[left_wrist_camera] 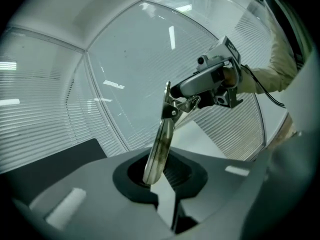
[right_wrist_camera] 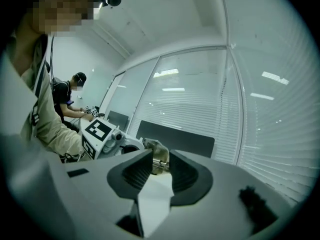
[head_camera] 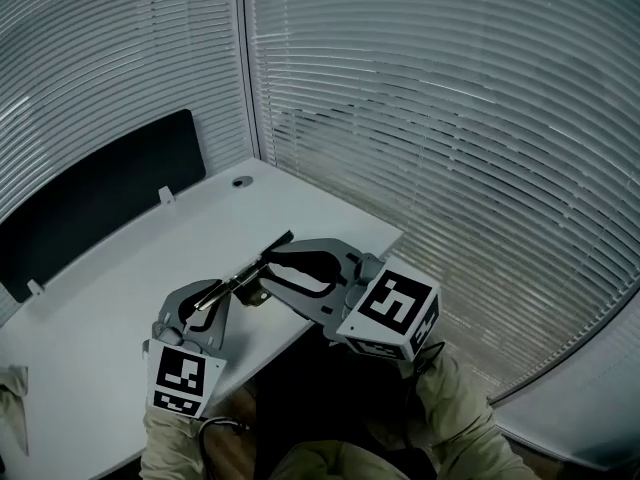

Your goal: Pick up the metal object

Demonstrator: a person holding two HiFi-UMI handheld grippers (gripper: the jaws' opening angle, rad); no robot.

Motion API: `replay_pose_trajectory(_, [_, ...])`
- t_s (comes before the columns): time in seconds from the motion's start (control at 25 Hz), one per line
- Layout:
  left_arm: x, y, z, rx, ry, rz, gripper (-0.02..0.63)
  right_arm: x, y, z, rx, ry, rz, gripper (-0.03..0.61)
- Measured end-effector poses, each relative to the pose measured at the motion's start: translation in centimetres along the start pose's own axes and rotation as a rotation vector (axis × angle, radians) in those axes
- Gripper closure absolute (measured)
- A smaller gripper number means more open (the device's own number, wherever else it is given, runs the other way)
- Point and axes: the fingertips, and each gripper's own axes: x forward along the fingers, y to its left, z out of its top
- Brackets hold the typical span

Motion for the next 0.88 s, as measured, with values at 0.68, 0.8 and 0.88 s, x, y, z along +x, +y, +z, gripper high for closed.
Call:
replay_pose_trajectory(0.68, [-13.1,-3.7,2.7,-0.166,-0.095,0.051,0.586,-5.8,10.7,3.1,-0.002,-0.046,-0.033,0.575])
replay_pose_trajectory(0.8, [-14.3,-4.1,3.0,-0.179,-0.096,0.055,0.586,-5.8,11.7,2.9,-0.005,-0.025,-0.024,0.575])
replay_pose_trajectory(0.88, [-14.9,-4.2,3.2,-0.183,-0.099,0.057,0.586,-5.7,12.3,3.0,-0.009,-0.023,-0.017,0.575])
